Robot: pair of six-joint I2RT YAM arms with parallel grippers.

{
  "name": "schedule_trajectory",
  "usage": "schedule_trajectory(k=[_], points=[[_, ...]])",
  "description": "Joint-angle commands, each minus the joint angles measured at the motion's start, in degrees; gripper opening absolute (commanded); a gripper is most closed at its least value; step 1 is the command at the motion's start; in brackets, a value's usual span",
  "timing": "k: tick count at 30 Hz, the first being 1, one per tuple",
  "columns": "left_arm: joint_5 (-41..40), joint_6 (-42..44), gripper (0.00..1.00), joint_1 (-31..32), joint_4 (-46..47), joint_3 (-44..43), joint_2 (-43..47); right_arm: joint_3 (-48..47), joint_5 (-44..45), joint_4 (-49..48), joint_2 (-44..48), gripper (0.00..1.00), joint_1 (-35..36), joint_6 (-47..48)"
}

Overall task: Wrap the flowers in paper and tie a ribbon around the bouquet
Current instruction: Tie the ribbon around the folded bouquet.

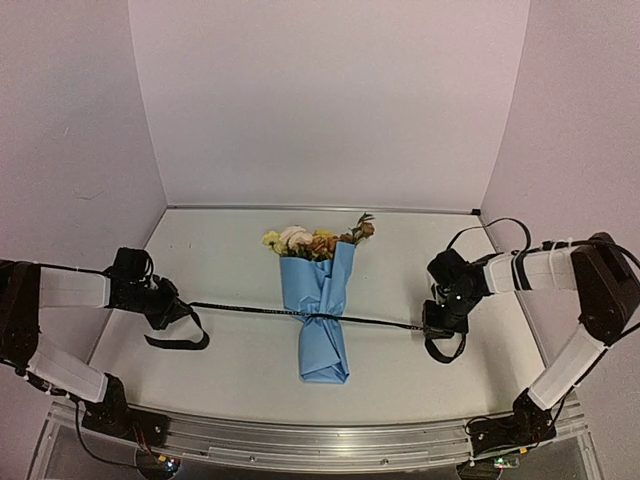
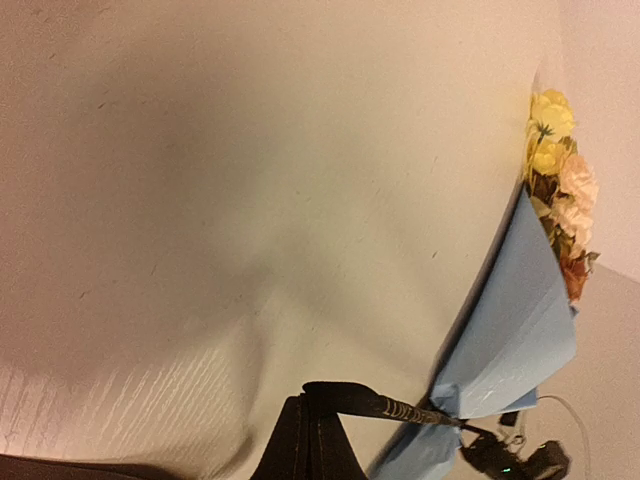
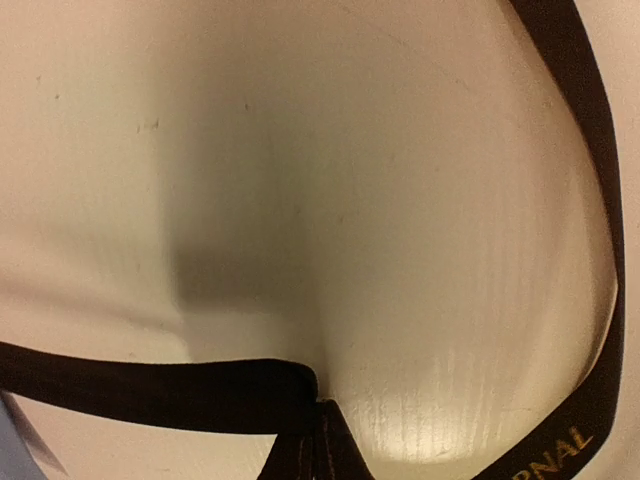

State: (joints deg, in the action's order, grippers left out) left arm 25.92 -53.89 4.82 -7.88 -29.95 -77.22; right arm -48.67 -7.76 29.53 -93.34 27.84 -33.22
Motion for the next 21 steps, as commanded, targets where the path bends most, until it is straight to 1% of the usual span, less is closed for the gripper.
schedule_trajectory(k=[1, 5, 9, 14, 18, 21], points=[[-0.6, -4.7, 0.00, -7.5, 1.3, -1.6, -1.9, 8.7, 4.6, -2.9, 6.3, 0.00, -1.3, -9.6], [-3.4, -1.1, 0.00, -11.6, -2.8, -4.6, -3.1, 13.4, 7.7, -3.2, 12.0, 0.00, -2.1, -10.6], [-5.7, 4.2, 0.00, -15.5, -6.9, -7.0, -3.3, 15.4, 5.7, -1.7, 15.6, 0.00, -6.8, -11.2], [-6.6, 6.7, 0.00, -20.3, -8.2, -7.0, -3.5, 17.0, 6.9, 2.1, 19.2, 0.00, -10.2, -10.4], [-7.3, 8.9, 0.00, -20.4, -7.7, -5.9, -3.6, 17.2, 7.2, 5.3, 21.3, 0.00, -10.0, -8.8], [-8.1, 10.3, 0.00, -19.5, -7.5, -4.5, -2.3, 15.5, 8.0, 9.2, 22.2, 0.00, -6.3, -4.5]])
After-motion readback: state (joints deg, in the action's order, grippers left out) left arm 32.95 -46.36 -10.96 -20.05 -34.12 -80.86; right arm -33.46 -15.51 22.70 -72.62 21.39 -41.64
